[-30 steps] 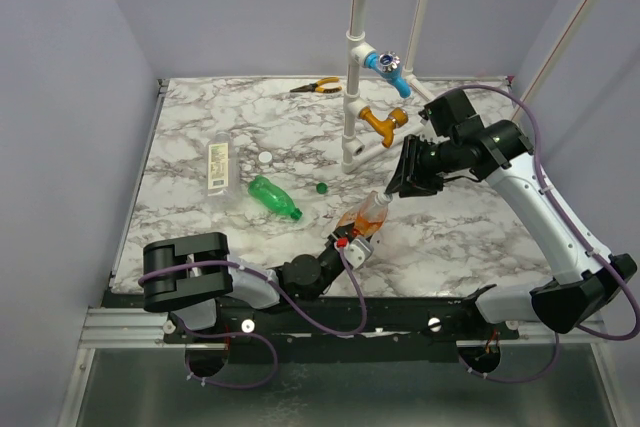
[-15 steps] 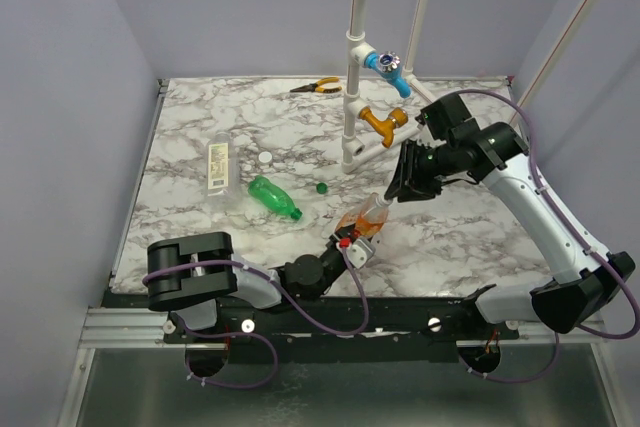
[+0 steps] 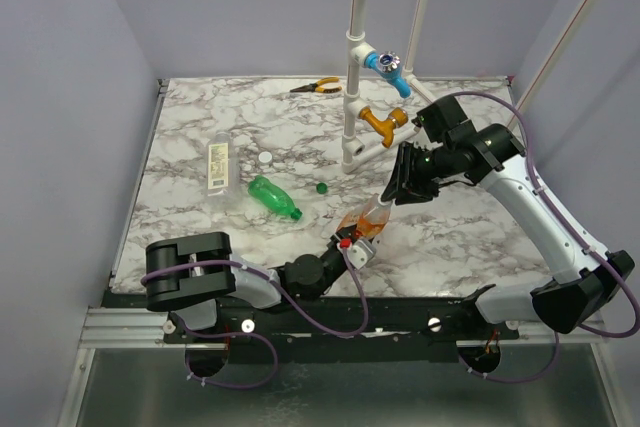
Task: Screw on the bottle caps
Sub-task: Screw the bottle cap onto the plastic bottle.
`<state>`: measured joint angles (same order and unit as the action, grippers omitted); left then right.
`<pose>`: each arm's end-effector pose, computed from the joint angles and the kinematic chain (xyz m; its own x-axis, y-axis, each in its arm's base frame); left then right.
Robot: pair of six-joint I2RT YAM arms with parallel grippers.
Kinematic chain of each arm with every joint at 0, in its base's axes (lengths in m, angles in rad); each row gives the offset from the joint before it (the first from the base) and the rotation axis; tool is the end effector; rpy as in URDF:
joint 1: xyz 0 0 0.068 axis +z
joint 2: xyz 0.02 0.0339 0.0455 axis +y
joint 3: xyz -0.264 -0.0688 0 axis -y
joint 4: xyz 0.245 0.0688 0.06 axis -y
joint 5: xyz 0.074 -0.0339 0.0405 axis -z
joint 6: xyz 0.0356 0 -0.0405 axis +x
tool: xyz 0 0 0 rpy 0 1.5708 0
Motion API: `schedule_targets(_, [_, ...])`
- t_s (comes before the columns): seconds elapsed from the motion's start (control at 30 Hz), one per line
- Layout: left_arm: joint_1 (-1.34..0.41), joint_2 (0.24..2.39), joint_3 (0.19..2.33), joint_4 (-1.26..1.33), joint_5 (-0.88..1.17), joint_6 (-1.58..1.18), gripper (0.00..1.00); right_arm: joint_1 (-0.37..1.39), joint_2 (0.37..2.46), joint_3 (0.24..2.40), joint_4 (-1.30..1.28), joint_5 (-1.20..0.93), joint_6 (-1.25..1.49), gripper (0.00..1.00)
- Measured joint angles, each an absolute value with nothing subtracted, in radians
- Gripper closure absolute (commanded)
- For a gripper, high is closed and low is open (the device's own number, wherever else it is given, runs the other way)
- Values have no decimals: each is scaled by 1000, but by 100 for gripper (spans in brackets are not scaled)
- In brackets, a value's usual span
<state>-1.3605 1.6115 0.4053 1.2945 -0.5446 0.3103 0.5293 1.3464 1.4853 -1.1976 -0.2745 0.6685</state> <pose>0.0761 -0.2682 0.1790 0.2401 0.1265 -0.9625 0.6883 0.6769 0.2606 0.2097 0.1339 0.3698 -0.9628 0.1280 -0.2381 -0.0050 0.8722 0.4891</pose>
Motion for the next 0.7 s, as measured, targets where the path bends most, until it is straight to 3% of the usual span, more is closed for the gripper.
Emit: schedule_targets(0.7, [-1361, 1562, 380, 1271, -538, 318, 100, 530, 1346, 1488, -1194, -258, 689, 61])
